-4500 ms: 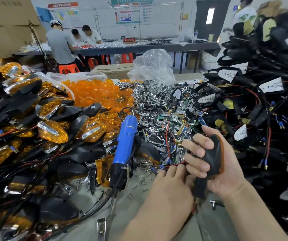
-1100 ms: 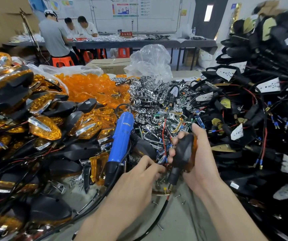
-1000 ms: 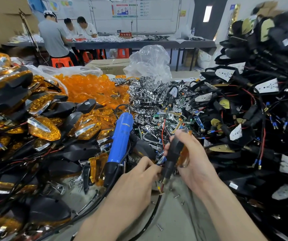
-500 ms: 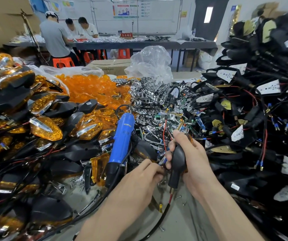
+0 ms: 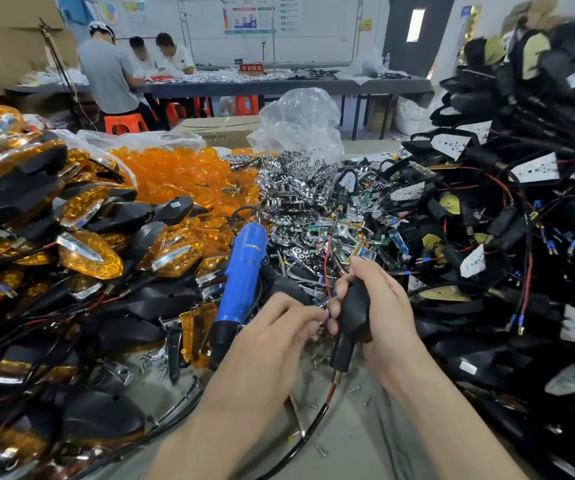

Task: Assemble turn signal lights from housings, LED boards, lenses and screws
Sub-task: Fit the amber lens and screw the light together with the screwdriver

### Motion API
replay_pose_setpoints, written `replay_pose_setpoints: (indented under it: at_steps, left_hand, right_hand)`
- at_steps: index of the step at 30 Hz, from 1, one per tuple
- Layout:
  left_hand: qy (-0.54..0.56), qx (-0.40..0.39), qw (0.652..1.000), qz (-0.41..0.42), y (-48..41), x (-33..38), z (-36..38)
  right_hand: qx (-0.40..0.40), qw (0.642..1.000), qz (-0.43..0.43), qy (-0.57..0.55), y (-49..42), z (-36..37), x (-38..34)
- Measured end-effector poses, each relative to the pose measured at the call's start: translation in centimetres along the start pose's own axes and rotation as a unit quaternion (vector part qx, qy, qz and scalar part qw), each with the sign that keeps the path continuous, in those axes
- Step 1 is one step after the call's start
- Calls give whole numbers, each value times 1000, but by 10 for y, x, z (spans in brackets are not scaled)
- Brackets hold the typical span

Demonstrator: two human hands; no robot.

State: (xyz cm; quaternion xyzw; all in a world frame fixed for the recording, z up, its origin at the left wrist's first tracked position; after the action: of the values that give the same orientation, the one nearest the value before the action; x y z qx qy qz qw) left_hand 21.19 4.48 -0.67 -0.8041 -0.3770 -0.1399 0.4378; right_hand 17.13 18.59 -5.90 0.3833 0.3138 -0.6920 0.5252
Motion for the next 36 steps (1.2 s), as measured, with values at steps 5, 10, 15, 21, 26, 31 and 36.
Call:
replay_pose_setpoints:
  at_steps: [5, 10, 15, 21, 26, 31, 36]
  left_hand:
    - [201, 93, 963, -156, 4, -23, -10]
    - [335, 146, 908, -202, 5, -26, -15]
    - [342, 157, 902, -212, 6, -27, -14]
    - [249, 151, 937, -195, 8, -29, -17]
    - [212, 156, 948, -179, 6, -28, -19]
    - [201, 152, 952, -173, 6, -27, -17]
    - [202, 157, 952, -169, 6, -25, -18]
  right_hand:
    - [-45, 999, 6, -2, 4, 15, 3]
    - [-104, 994, -23, 7, 15, 35, 3]
    - [-97, 994, -30, 46, 20, 41, 8]
    - [-44, 986, -61, 150, 21, 33, 4]
    - [-25, 976, -78, 201, 26, 37, -3]
    - [15, 971, -73, 229, 27, 32, -5]
    - [32, 964, -85, 248, 26, 29, -6]
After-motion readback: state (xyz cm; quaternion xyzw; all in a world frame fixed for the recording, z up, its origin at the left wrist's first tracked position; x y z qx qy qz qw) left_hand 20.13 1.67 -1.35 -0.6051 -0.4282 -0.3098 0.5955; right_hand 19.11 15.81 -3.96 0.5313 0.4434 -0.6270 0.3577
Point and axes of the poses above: each hand's wrist, its own y-axis away from the middle knuckle, its own z-axis out of the palm, x = y × z, the point moved 10 cm from there along -y, towards the middle knuckle, and after that the axes turned 3 degrees about x, right-handed, at the moved point
